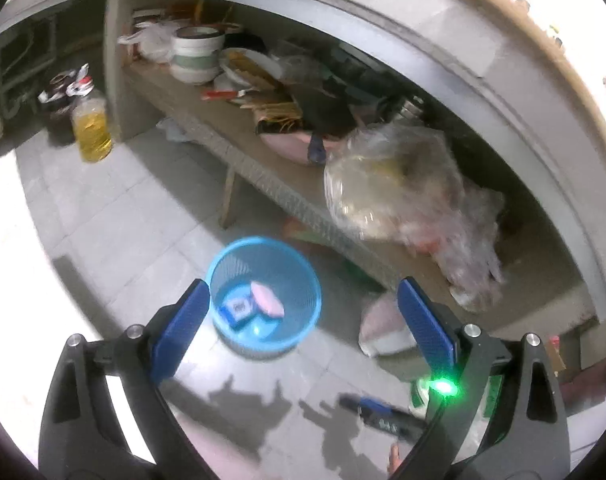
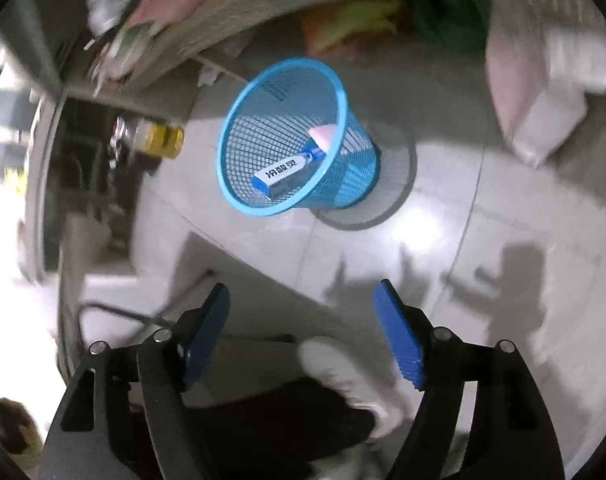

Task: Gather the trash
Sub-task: 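Open the left tool to drop the pink sponge into the blue wastebasket, then bring both tools back over the table toward the red snack bag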

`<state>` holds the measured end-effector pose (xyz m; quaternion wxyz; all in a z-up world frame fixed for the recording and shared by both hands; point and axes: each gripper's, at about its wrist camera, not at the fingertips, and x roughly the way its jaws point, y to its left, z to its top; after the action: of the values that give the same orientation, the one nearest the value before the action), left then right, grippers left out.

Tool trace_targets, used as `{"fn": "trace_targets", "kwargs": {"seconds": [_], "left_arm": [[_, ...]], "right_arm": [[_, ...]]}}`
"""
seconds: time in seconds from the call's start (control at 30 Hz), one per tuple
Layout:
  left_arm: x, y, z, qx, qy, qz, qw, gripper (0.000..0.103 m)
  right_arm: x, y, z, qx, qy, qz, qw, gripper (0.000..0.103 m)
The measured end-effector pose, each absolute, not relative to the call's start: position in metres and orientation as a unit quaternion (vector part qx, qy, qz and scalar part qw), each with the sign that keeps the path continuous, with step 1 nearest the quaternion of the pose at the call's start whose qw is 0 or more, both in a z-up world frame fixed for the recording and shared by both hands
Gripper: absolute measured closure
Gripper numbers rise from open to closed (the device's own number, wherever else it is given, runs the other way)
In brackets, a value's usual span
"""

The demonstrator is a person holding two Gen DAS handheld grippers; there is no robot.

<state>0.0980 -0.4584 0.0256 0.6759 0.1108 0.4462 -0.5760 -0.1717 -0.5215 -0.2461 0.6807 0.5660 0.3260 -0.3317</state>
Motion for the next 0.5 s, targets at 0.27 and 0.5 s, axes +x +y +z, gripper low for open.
{"fn": "trace_targets", "kwargs": {"seconds": [0.27,0.5], "left_arm": [[0.05,-0.319,0.033,0.104,0.416,-0.568,0.702,0.012],[0.051,-0.237,0.026,0.068,0.411,-0.531,0.738,0.012]], "right_arm": [[-0.174,-0.476,-0.155,0.393,0.357,-0.402,0.746,0.01],[-0.167,-0.431,-0.107,0.226,0.396,-0.445,0.77,0.007]]}}
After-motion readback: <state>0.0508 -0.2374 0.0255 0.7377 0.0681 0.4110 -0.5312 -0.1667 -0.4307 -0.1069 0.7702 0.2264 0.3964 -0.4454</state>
